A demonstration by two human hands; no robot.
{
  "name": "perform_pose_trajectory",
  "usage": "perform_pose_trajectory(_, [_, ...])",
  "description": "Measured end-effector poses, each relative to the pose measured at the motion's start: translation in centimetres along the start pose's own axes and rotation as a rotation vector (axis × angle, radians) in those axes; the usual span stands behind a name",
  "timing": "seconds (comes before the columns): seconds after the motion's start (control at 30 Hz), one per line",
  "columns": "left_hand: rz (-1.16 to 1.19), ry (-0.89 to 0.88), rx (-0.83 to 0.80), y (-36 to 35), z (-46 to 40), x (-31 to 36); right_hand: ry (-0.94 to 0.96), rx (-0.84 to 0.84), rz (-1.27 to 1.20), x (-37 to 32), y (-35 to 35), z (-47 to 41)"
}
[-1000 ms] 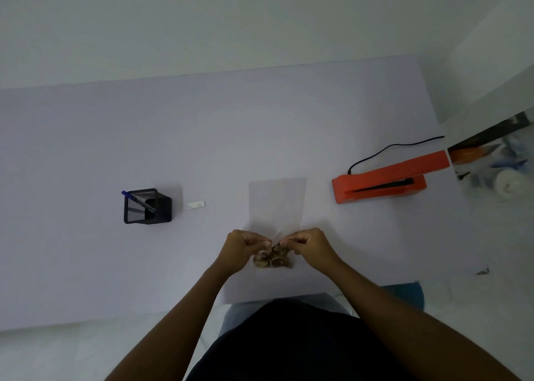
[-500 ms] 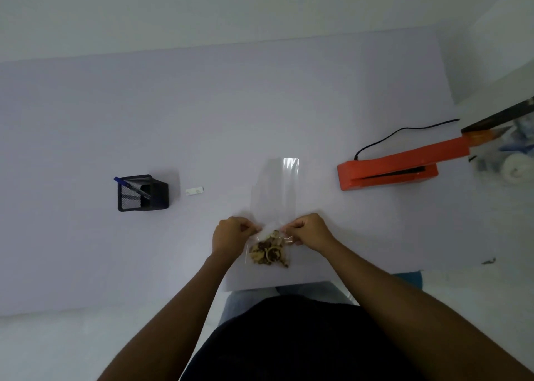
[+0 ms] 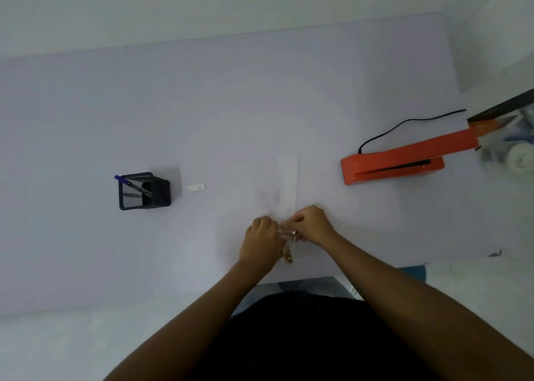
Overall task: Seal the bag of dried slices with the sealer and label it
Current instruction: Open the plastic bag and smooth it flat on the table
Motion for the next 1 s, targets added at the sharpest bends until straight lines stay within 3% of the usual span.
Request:
perform_pose_trajectory(0.1, [-0.040,0.069,-0.090,-1.3,-0.2,-0.1,0.068,0.140,0.047,-0.1,1.7,0.3])
perform_pose_trajectory(0.23, [-0.071,0.106,-0.128,-1.9,-0.3,0.1,0.188,0.314,-0.166,0.0,3.5,0.8])
perform_pose_trajectory(0.4, [-0.168,0.100,-0.130,-2.1,-0.2,0.9,0.167,0.131,-0.494,-1.2,2.1,0.4])
perform_pose_trajectory(0.63, [-0.159,0.112,-0.125,-2.8,0.5,0.8,0.128,-0.144,-0.648,-3.3,-1.1,-0.7])
perform_pose_trajectory(0.73, [-0.168,0.096,-0.131,-3.1,0.8,0.8,0.096,-0.210,-0.605,-3.2,-1.3,-1.9])
perform_pose_trajectory(1.0, [-0.162,0.095,-0.144,-3.3,0.8,0.9,0.161,-0.069,-0.696,-7.2,4.0,-8.5])
Point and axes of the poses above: each hand's wrist, its own z-axis away from the middle knuckle, its own y-axis out of the back of the hand, x = y × z, the point moved 8 cm from there along -z, towards the middle knuckle, and after that the axes turned 6 degrees about y, right-handed, at the moved point
